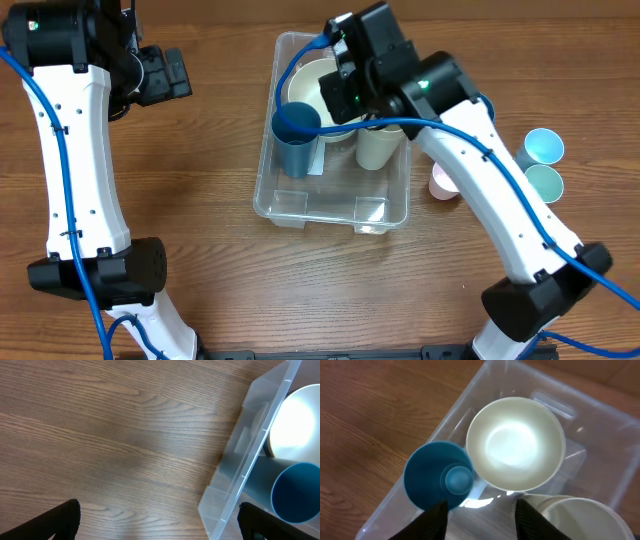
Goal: Pack container
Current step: 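Return the right gripper and grasp the remaining dark blue cup, then carry the dark blue cup into the first blue cup and release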
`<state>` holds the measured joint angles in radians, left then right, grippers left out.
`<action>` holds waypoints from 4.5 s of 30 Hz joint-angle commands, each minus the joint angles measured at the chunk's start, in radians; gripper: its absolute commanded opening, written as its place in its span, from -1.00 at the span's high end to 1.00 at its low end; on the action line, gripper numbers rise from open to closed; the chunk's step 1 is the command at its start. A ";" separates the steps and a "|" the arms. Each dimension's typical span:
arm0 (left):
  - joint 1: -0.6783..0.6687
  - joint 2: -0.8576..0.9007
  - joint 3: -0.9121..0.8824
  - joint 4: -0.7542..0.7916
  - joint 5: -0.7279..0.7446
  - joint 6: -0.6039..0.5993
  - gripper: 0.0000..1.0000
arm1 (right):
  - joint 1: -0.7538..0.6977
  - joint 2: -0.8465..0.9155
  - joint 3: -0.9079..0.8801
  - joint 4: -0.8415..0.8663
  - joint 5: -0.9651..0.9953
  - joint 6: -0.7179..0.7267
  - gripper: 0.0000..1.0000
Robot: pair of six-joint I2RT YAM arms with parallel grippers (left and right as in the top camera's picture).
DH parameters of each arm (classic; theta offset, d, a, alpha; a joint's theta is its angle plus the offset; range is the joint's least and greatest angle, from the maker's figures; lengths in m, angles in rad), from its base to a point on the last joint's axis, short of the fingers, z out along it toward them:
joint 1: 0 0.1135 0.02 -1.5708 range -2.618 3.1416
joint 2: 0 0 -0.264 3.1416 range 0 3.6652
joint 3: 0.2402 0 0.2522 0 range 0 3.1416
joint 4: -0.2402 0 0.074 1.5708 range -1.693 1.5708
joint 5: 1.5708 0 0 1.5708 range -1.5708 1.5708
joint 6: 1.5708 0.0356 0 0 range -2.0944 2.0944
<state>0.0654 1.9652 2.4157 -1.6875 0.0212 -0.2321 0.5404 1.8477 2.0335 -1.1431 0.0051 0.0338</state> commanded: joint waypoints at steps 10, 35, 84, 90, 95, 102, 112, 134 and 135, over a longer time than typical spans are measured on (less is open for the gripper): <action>-0.002 -0.004 0.008 -0.002 -0.006 0.019 -1.00 | -0.397 -0.050 0.114 -0.100 0.094 0.216 -0.09; -0.002 -0.004 0.008 -0.002 -0.006 0.019 -1.00 | -0.636 0.251 0.019 -0.218 -0.060 0.229 0.10; -0.002 -0.004 0.008 -0.002 -0.006 0.019 -1.00 | -0.110 0.072 0.553 -0.518 0.008 0.177 0.92; -0.002 -0.004 0.008 -0.002 -0.006 0.019 -1.00 | 0.008 0.099 0.544 -0.472 0.041 0.141 0.92; -0.002 -0.004 0.008 -0.002 -0.006 0.019 -1.00 | 0.044 0.151 0.509 -0.441 0.050 0.124 0.92; -0.002 -0.004 0.008 -0.002 -0.006 0.019 -1.00 | 0.048 0.219 0.508 -0.441 0.050 0.114 0.92; -0.002 -0.004 0.008 -0.002 -0.006 0.019 -1.00 | 0.049 0.221 0.508 -0.440 0.045 0.114 0.47; -0.002 -0.004 0.008 -0.002 -0.006 0.019 -1.00 | -0.393 -0.159 0.553 -0.545 0.278 0.319 -0.49; -0.002 -0.004 0.008 -0.002 -0.006 0.019 -1.00 | -0.439 -0.161 0.553 -0.551 0.273 0.336 -0.50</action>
<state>0.0654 1.9652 2.4157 -1.6875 0.0212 -0.2321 0.2371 1.7103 2.5725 -1.6714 0.2543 0.2546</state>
